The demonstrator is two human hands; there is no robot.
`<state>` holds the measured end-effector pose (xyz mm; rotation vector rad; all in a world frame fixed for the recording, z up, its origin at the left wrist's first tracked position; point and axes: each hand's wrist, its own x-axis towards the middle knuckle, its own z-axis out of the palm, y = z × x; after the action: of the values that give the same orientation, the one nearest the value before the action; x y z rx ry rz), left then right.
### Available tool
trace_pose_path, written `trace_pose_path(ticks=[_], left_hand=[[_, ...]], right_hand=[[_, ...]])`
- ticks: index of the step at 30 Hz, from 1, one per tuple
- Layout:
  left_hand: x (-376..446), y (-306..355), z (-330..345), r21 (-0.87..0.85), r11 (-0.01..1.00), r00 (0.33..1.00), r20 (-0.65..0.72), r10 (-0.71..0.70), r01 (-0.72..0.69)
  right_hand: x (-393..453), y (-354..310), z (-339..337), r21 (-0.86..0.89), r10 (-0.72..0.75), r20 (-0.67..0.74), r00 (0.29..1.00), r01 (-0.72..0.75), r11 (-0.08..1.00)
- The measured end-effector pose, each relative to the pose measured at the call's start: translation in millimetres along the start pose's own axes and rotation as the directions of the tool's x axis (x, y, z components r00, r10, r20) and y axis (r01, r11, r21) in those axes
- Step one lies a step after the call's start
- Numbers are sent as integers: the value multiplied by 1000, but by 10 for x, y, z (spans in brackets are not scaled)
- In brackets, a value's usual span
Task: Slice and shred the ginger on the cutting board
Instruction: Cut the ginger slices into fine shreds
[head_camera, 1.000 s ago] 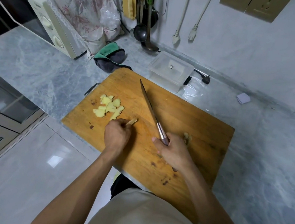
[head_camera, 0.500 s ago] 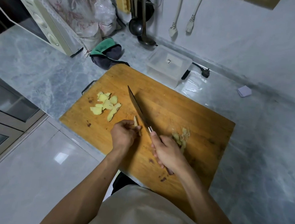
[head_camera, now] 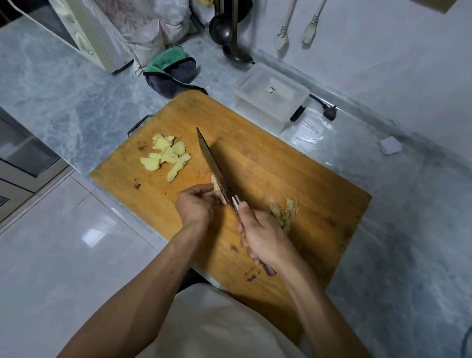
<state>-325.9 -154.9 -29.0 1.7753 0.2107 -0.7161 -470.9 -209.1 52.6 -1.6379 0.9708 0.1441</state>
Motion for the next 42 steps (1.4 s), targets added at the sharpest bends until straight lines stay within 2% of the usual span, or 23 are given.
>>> trace_pose_path(ticks=[5,26,32,42], left_hand=[[0,-28,21,-44,999,1000,-27,-7,6],[39,-36,83,8,1000,995,-99,-18,19],[39,-3,100,23,999,993,-109,-34,37],[-19,17,99,59,998,993,-115,27,-21]], right_hand=[[-103,29,-21,5,-3,11,1000,3,1000],[-179,-29,82,52,48,-24,999,-46,998],[-182,-26,112,-9,34,-41,999,-35,999],[-165,-25,70,14,58,-29,998,-58,998]])
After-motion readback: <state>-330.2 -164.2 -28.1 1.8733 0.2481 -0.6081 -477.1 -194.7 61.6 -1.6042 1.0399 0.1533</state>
